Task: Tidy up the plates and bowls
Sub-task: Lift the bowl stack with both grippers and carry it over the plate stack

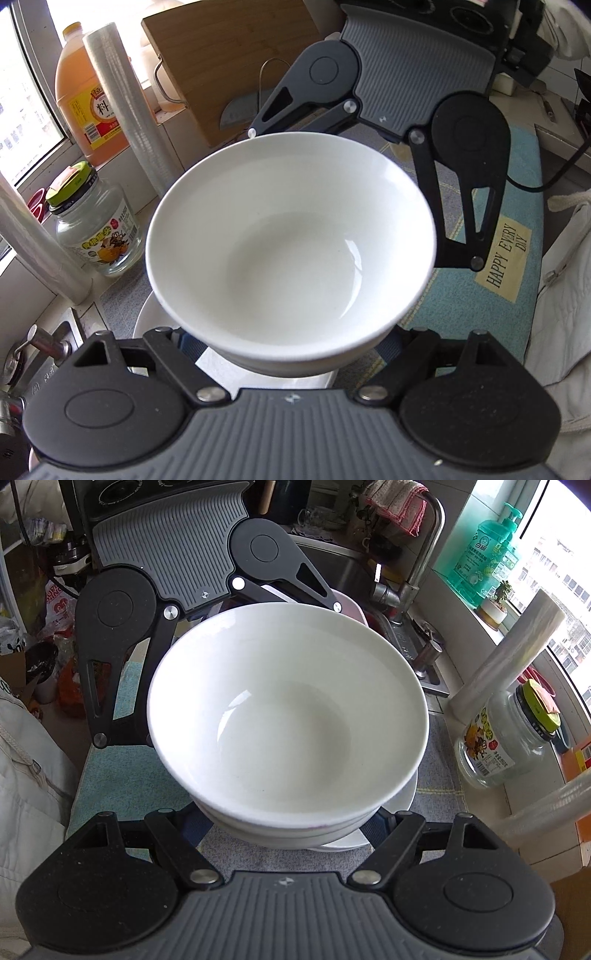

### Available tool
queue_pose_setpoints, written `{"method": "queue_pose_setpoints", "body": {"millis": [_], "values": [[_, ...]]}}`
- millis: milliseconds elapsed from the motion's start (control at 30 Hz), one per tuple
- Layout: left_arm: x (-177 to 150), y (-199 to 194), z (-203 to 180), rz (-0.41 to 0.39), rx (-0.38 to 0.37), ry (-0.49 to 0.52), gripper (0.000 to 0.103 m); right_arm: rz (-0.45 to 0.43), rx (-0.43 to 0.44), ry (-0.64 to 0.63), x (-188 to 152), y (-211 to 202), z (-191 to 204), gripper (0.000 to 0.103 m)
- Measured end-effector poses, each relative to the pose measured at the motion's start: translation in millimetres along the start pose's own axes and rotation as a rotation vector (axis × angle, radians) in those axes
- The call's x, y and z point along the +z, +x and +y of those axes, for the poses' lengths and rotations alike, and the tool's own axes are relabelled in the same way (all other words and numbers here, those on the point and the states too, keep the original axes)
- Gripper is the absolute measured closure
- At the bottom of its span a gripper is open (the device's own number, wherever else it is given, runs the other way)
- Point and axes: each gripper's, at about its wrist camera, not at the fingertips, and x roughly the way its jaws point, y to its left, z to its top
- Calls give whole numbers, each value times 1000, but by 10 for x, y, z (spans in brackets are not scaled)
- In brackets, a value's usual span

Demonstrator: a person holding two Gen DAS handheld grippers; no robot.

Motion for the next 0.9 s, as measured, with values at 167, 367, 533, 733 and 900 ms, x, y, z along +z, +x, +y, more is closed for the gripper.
{"method": "queue_pose_setpoints", "body": {"millis": [167,367,533,733,900], "values": [[-32,130,194,16,4,11,15,12,-5,21,84,180,-131,19],[-95,278,390,34,3,-3,15,27,-9,40,150,380,-246,20],[-180,333,454,50,2,-14,15,39,13,71,166,527,-330,21],[-206,424,526,61,-7,-30,15,61,20,76,164,624,-356,21],[-205,470,572,64,-12,-45,15,73,31,86,167,664,-405,21]]}}
